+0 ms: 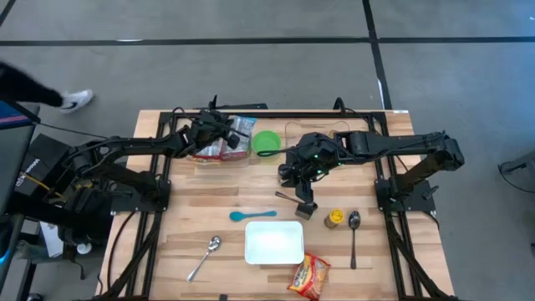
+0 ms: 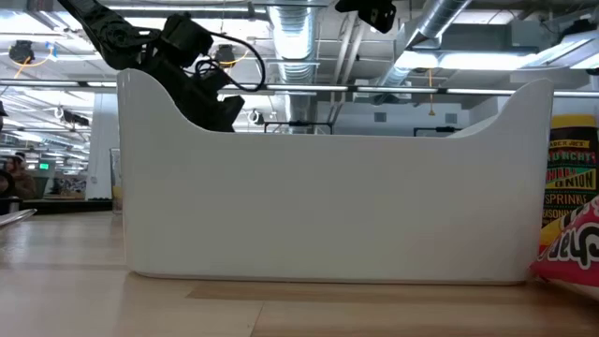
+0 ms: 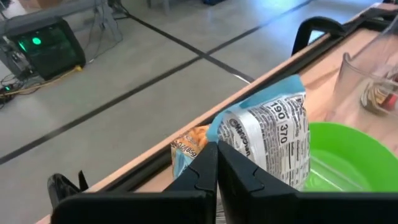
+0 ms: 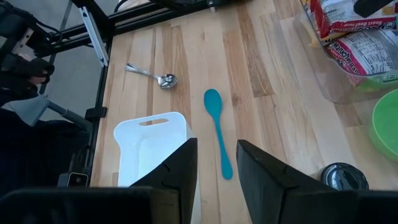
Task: Pick & Place Food Item
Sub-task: Put the blue noodle pack into the left transparent bin
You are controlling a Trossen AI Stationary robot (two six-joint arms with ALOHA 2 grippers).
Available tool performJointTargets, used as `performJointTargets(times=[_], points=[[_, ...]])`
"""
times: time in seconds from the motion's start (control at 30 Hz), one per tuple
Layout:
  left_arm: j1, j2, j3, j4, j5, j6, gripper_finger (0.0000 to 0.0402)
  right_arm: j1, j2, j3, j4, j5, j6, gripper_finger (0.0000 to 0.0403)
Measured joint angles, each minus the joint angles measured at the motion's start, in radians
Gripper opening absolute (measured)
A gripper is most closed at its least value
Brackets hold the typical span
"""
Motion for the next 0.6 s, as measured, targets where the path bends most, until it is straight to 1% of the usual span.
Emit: performJointTargets(times=[0.33,0.6], points=[[0.000,0.000,0.000,-0.024,0.085,-0.001,0.0006,0.000,0.000,0.000,0.005,0.000,-0.007,0.0107],[0.000,0.000,0.000,-0.063,0.095,-0.004,0.0015,0.013,0.000,0.000,0.005,-0.001,-0.093,0.0107]])
